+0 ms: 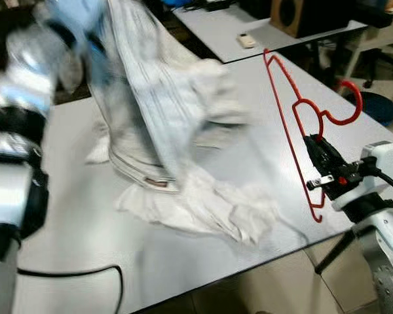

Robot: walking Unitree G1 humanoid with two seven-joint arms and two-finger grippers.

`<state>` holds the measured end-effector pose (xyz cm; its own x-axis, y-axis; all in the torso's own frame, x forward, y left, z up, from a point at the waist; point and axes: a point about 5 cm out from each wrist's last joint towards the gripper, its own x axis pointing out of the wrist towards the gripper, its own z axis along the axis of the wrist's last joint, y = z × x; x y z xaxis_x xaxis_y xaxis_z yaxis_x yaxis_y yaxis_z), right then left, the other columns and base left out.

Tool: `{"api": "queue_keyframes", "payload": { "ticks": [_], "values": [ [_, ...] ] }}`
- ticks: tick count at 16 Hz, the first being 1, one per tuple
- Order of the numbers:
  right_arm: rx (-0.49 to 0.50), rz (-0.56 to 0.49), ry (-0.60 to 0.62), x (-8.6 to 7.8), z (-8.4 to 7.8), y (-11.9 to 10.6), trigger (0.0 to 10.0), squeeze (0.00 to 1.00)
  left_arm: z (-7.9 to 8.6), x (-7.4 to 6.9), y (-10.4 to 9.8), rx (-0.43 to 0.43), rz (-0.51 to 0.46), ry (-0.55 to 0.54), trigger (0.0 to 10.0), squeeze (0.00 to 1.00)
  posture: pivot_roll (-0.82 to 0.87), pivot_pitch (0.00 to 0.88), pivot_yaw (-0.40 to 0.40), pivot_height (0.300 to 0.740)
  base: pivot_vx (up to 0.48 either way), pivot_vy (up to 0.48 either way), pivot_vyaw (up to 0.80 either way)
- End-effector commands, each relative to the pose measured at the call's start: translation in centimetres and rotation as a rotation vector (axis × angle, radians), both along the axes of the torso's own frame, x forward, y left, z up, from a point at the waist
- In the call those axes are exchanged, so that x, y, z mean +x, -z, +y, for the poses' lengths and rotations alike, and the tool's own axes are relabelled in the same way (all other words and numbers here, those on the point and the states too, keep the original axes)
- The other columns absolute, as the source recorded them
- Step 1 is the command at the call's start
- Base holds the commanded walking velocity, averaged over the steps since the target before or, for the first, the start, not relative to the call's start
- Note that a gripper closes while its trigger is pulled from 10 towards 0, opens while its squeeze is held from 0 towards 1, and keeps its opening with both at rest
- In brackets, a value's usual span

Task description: Hang hanger

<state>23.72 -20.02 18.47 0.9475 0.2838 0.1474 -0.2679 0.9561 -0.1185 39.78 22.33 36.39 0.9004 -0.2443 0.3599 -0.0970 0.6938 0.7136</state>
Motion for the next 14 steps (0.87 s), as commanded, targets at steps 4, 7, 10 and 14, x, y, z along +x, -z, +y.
{"api": "queue_keyframes", "payload": {
  "ticks": [4, 7, 10, 14],
  "values": [
    [0.016, -0.036, 0.005, 0.4, 0.4, -0.2, 10.0, 0.00, -8.4, 0.2, -1.0, 0.084, 0.003, 0.278, 0.0, 0.00, -0.17, 0.000, 0.170, 0.740, 0.000, 0.000, 0.00],
    [0.005, -0.036, 0.038, -0.4, 0.3, 0.2, 10.0, 0.00, -14.1, 0.5, 6.0, 0.137, 0.204, 0.425, 0.0, 0.00, -0.20, 0.000, 0.218, 0.740, 0.000, 0.000, 0.00],
    [0.003, -0.032, 0.049, -0.9, 0.5, 0.5, 10.0, 0.00, -15.0, 0.2, 11.9, 0.206, 0.391, 0.458, 2.5, 0.00, -0.21, 0.000, 0.233, 0.740, 0.000, 0.000, 0.00],
    [0.020, -0.022, 0.038, -1.0, 1.4, 1.0, 10.0, 0.00, -12.4, -0.9, 18.5, 0.340, 0.646, 0.457, 10.0, 1.00, -0.20, 0.000, 0.235, 0.740, 0.000, 0.000, 0.00]
  ]
}}
